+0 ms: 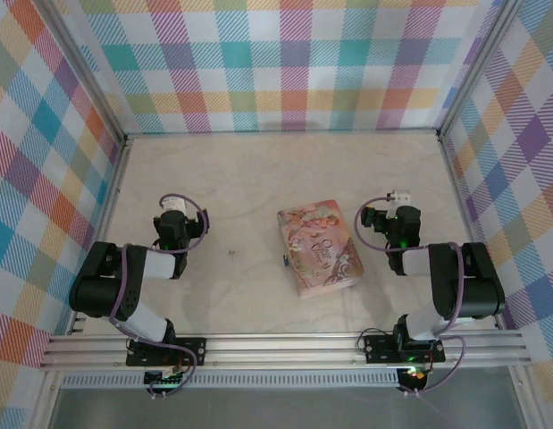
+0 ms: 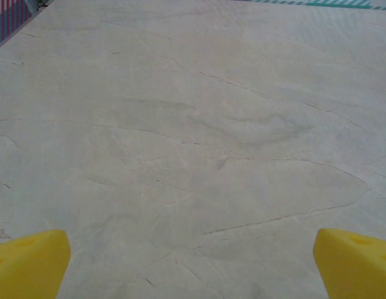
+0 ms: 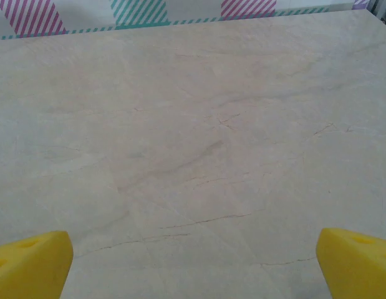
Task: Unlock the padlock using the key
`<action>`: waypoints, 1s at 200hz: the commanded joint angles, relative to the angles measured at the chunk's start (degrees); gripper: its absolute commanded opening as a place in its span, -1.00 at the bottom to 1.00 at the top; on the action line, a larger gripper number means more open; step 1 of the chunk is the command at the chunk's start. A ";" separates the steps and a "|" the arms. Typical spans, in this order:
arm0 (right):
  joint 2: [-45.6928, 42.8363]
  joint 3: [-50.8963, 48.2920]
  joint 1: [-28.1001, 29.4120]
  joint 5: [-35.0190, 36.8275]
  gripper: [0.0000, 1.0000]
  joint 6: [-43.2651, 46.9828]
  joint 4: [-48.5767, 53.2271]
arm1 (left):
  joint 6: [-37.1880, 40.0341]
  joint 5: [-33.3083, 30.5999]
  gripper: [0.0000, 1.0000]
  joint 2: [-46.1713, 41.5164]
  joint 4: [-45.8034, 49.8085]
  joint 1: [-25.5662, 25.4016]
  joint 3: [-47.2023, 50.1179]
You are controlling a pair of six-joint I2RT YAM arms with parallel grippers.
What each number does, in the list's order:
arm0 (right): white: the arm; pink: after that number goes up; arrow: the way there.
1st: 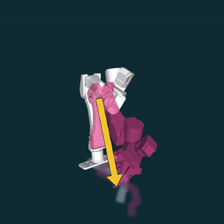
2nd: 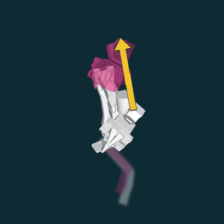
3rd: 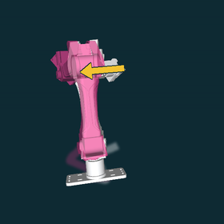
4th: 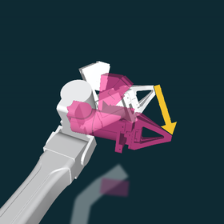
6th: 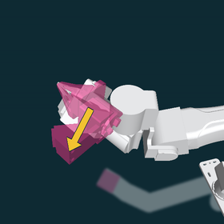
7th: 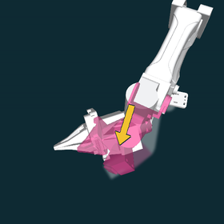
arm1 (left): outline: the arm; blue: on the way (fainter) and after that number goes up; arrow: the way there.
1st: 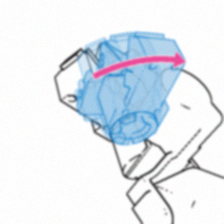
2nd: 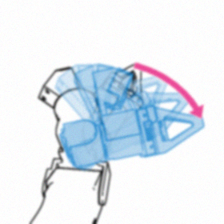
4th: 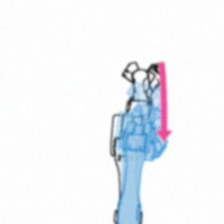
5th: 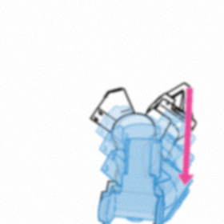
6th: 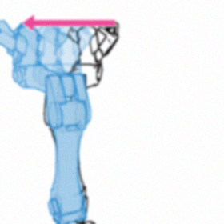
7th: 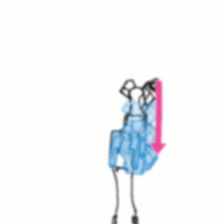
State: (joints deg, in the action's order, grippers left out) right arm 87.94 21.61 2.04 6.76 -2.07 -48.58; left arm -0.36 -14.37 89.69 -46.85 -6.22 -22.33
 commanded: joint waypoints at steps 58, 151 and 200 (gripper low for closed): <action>-0.18 1.11 -0.29 -1.05 0.99 0.53 -0.55 | 0.69 0.60 1.00 -0.13 -0.76 0.51 -0.98; -0.06 1.16 -0.30 -1.03 1.00 0.51 -0.47 | 0.54 0.68 0.99 -0.22 -0.79 0.58 -0.96; -7.75 5.69 -0.37 -1.67 0.99 0.84 14.06 | 1.03 2.30 0.99 -5.77 15.62 0.83 -7.90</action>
State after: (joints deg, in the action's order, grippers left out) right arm 86.13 22.92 2.02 6.33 -2.07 -43.83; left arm -0.34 -13.47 88.47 -40.45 -6.20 -25.02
